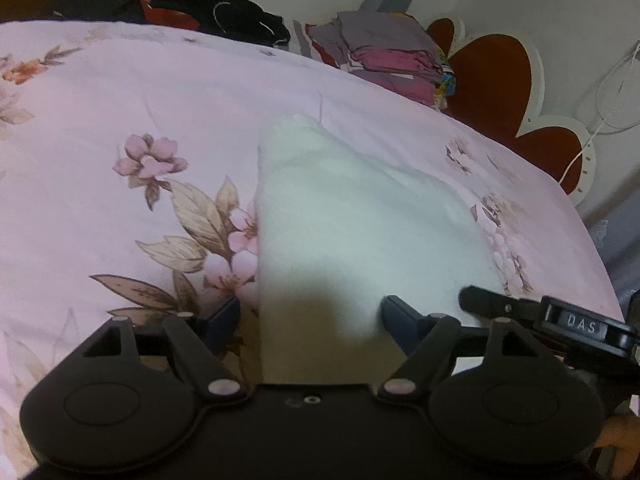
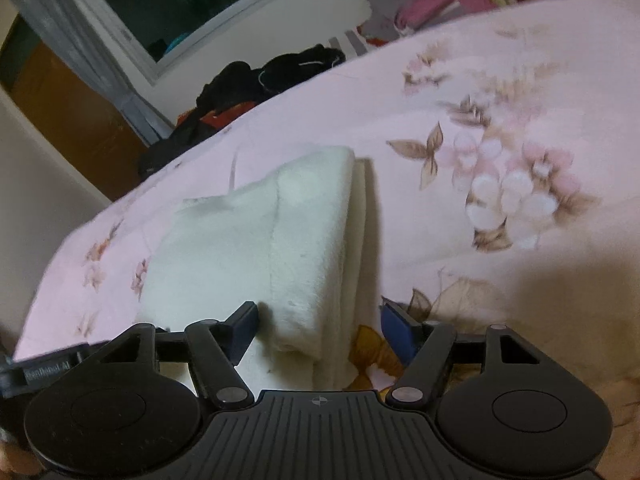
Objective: Fold small clothes
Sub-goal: 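Grasp the sweater end with the left gripper while the right gripper holds its edge, then lift the sweater end with both grippers and fold it over the body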
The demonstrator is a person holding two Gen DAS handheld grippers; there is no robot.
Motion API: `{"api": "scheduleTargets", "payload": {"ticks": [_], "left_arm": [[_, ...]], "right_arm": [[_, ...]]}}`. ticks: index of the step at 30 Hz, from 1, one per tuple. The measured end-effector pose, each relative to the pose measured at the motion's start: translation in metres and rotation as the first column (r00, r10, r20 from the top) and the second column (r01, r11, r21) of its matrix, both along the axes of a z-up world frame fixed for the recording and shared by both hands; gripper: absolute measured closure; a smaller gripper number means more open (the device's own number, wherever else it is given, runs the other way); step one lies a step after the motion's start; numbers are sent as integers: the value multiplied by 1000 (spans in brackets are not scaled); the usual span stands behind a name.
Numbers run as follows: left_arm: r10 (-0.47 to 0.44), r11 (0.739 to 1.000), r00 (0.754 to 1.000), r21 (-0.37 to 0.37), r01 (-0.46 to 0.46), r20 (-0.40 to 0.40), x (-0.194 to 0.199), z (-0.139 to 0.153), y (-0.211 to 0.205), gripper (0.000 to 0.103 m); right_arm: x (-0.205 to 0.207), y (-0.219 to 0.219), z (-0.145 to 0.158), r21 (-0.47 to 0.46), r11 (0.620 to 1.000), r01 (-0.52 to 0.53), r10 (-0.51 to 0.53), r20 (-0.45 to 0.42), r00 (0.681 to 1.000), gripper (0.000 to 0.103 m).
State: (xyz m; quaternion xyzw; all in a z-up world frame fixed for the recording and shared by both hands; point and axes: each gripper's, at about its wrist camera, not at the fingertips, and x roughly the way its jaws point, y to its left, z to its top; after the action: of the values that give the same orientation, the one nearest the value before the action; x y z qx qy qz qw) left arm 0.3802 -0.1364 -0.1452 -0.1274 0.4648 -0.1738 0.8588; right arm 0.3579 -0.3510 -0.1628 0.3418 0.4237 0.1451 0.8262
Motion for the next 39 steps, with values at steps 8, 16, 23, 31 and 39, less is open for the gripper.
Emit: {"api": "scheduleTargets", "payload": {"ticks": [8,16,23,31,39], "left_arm": [[-17,999,1000,-28,17,10,1,-3,-8,41],[-19,1000,998,-13,19,55,-5,13,-9,68],[-12,1000,997,-26,14,81,-14,37,7,70],[12,1000,991,-29,-8,137,-31,72,81,70],[18,999,987,-48,-10,163,-35,88,218,70]], "right_arm": [[6,8,-4,57,998,-24,22,24,999,47],[-1,10,9,82,996,-18,15,42,999,70],[-8,18,40,127,991,-42,31,89,996,71],[-19,83,88,160,984,-75,54,135,989,71],[-34,218,132,175,982,-68,41,156,987,71]]}}
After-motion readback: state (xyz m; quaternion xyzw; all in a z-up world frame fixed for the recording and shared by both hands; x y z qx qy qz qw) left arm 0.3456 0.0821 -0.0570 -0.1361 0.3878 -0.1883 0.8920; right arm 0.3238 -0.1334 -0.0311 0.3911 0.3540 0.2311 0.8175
